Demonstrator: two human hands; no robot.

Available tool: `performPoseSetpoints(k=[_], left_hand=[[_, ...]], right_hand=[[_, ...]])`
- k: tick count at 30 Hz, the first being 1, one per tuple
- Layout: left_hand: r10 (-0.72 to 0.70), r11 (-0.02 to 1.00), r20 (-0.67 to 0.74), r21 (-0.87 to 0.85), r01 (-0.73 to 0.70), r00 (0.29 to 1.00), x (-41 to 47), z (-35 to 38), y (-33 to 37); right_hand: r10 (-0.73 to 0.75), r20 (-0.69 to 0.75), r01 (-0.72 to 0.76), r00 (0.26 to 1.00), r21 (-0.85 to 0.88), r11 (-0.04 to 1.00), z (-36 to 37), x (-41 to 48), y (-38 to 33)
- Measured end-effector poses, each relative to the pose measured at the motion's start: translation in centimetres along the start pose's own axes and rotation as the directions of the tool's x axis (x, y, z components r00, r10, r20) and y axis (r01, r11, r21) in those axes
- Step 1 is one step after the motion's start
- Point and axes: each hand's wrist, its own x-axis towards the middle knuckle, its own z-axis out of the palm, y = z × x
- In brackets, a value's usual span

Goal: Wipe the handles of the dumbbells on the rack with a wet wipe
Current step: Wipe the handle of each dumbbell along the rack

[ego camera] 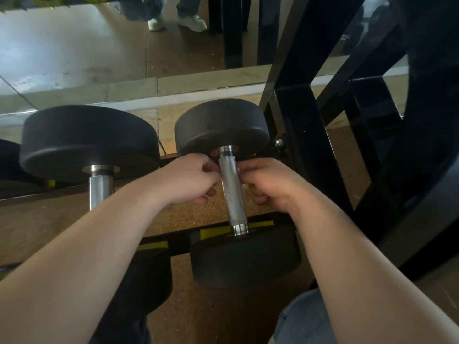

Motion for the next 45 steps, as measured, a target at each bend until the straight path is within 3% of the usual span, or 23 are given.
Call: performPoseSetpoints(k=[3, 5, 7, 11, 14, 16, 18, 20, 21, 23, 25, 27, 29, 31, 34, 43, 45], left_hand=[[-0.022, 1.0, 0.011, -0.021, 0.023, 1.0, -0.1, -0.2, -0.3], [-0.03, 1.0, 0.032, -0.002, 0.03, 0.999, -0.2, -0.2, -0.4], [-0.06, 0.998, 0.074, 0.027, 0.058, 0.996, -0.2, -0.1, -0.5], [-0.056, 0.996, 0.113, 0.075, 0.048, 0.992, -0.1, 0.2, -0.2], [-0.033, 0.999, 0.045, 0.039, 0.031, 0.998, 0.2, 0.0, 0.0], [-0.049, 0.998, 0.031, 0.039, 0.048, 0.998, 0.2, -0.2, -0.2], [-0.078, 0.995, 0.068, 0.067, 0.073, 0.995, 0.0, -0.3, -0.4], [-0.112, 0.99, 0.115, 0.099, 0.101, 0.987, -0.3, -0.2, -0.4], [-0.119, 0.987, 0.128, 0.124, 0.103, 0.985, -0.3, -0.1, -0.3], [-0.103, 0.982, 0.128, 0.17, 0.081, 0.986, -0.1, 0.1, -0.3], [-0.058, 0.985, 0.102, 0.17, 0.04, 0.993, 0.0, 0.1, -0.2], [-0.021, 0.993, 0.062, 0.118, 0.014, 0.998, 0.0, -0.1, -0.2], [0.004, 0.995, 0.027, 0.096, -0.006, 1.0, 0.0, -0.3, -0.1], [0.024, 0.994, 0.013, 0.102, -0.025, 1.0, -0.1, -0.4, -0.1], [0.026, 0.993, 0.028, 0.116, -0.029, 0.999, -0.4, -0.5, 0.0], [0.04, 0.994, 0.094, 0.098, -0.05, 0.995, -1.0, -0.8, -0.8], [0.051, 0.996, 0.104, 0.062, -0.058, 0.993, -1.4, -0.7, -0.9]], right_hand=[[0.156, 0.174, -0.092, 0.972, -0.327, 0.94, -0.9, -0.5, 0.5], [0.254, 0.261, -0.137, 0.931, -0.397, 0.908, -1.1, -0.6, 0.9], [0.243, 0.287, -0.155, 0.926, -0.299, 0.942, -0.9, 0.1, 1.1], [0.107, 0.213, -0.142, 0.971, 0.153, 0.978, 0.0, 1.7, 1.4], [0.059, 0.187, -0.105, 0.981, 0.243, 0.964, 0.1, 1.9, 1.5], [0.095, 0.208, -0.127, 0.973, 0.147, 0.981, -0.4, 1.4, 1.4], [0.186, 0.24, -0.161, 0.953, -0.118, 0.98, -0.9, 0.5, 1.1], [0.289, 0.288, -0.161, 0.913, -0.396, 0.904, -1.2, -0.2, 0.9], [0.307, 0.293, -0.155, 0.906, -0.444, 0.882, -1.2, -0.3, 0.8], [0.246, 0.225, -0.144, 0.943, -0.391, 0.909, -1.1, -0.1, 0.7], [0.088, 0.042, -0.077, 0.995, -0.217, 0.973, -1.1, -0.2, 0.3], [-0.087, -0.109, 0.08, 0.99, -0.063, 0.995, -1.0, -0.6, -0.4], [-0.199, -0.176, 0.185, 0.964, -0.089, 0.979, -0.8, -1.3, -0.9], [-0.241, -0.123, 0.191, 0.963, -0.322, 0.927, -0.5, -2.3, -1.0], [-0.137, 0.048, 0.14, 0.989, -0.56, 0.817, -0.4, -4.4, -0.2], [-0.148, 0.078, 0.163, 0.986, -0.642, 0.749, 0.1, -5.0, -0.5], [-0.228, 0.025, 0.193, 0.973, -0.624, 0.757, 0.6, -4.6, -0.7]])
